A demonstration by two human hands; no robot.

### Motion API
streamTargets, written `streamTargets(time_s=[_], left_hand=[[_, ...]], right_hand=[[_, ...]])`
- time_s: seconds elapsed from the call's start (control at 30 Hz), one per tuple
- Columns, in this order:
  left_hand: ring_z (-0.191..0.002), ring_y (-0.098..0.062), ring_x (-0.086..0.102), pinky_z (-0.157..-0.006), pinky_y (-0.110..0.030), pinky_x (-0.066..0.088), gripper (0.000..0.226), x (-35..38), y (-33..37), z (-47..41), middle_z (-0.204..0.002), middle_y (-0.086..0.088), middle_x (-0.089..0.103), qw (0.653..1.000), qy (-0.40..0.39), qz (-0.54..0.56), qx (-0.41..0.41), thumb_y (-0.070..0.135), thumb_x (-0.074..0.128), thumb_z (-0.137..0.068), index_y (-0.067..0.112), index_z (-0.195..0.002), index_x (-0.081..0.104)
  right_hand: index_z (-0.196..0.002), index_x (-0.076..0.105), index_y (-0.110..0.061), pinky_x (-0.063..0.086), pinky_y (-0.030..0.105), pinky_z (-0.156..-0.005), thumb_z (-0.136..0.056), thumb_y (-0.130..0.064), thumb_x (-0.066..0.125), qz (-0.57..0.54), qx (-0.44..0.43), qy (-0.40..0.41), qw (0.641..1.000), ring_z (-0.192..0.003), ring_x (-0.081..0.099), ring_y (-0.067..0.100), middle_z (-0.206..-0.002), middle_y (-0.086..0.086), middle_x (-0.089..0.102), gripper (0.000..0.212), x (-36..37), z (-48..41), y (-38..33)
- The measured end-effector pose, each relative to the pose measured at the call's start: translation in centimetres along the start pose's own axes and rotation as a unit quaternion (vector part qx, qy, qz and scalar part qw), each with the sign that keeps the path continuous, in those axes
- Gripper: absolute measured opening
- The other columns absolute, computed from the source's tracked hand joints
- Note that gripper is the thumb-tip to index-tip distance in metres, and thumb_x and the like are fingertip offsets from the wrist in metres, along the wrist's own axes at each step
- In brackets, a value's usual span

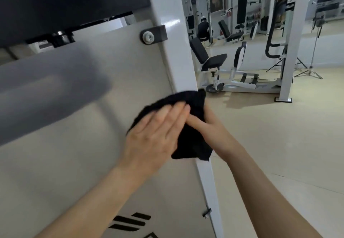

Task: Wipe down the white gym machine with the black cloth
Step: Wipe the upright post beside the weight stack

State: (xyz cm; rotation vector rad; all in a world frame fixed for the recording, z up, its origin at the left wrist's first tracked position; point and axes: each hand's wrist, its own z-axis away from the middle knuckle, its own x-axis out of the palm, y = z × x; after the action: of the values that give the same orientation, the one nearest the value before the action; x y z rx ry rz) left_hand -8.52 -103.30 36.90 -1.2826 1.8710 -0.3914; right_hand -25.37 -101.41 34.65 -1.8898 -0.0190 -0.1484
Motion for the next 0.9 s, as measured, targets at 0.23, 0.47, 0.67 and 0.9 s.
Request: streamTargets(time_s=[0.23, 0.47, 0.67, 0.9], left_hand=[[-0.148, -0.019, 0.023, -0.12, -0.037, 0.015, 0.064, 0.5, -1.0, 2.3, -0.162, -0.007, 0.019, 0.995, -0.037, -0.087, -0.018, 0.039, 0.038, -0.102, 0.005, -0.154, 0.02], [-0.141, -0.017, 0.031, -0.119, -0.034, 0.014, 0.072, 4.0, 5.0, 7.5, -0.162, -0.002, 0.02, 0.987, -0.15, 0.013, 0.053, 0.028, 0.058, -0.09, 0.012, -0.154, 0.028], [-0.143, -0.018, 0.03, -0.119, -0.037, 0.016, 0.068, 1.0, 3.8, 4.8, -0.161, -0.003, 0.021, 0.991, -0.091, 0.063, -0.076, 0.02, 0.057, -0.091, 0.01, -0.153, 0.029], [-0.145, -0.021, 0.027, -0.119, -0.038, 0.016, 0.063, -2.2, -1.6, 0.6, -0.162, -0.004, 0.017, 0.987, -0.024, 0.025, -0.156, 0.025, 0.045, -0.098, 0.01, -0.155, 0.024]], right_hand=[[-0.126, 0.055, -0.017, 0.049, 0.018, -0.082, -0.078, -0.045, 0.068, 0.095, -0.173, 0.273, 0.942, -0.095, 0.065, 0.002, -0.102, -0.015, 0.067, 0.058, 4.3, -2.7, 1.9], [-0.113, 0.05, -0.044, 0.04, 0.005, -0.078, -0.086, -0.044, 0.052, 0.134, -0.021, 0.191, 0.972, -0.092, 0.061, -0.01, -0.097, -0.034, 0.063, 0.027, 1.9, 2.8, 11.6], [-0.121, 0.056, -0.028, 0.049, 0.02, -0.091, -0.09, -0.029, 0.069, 0.143, -0.028, 0.076, 0.986, -0.102, 0.062, -0.006, -0.11, -0.019, 0.067, 0.033, -0.2, 1.4, 4.5], [-0.136, 0.044, -0.027, 0.043, 0.011, -0.096, -0.087, -0.021, 0.073, 0.084, -0.183, 0.128, 0.971, -0.114, 0.054, -0.008, -0.125, -0.012, 0.059, 0.057, 3.0, -3.0, -4.6]])
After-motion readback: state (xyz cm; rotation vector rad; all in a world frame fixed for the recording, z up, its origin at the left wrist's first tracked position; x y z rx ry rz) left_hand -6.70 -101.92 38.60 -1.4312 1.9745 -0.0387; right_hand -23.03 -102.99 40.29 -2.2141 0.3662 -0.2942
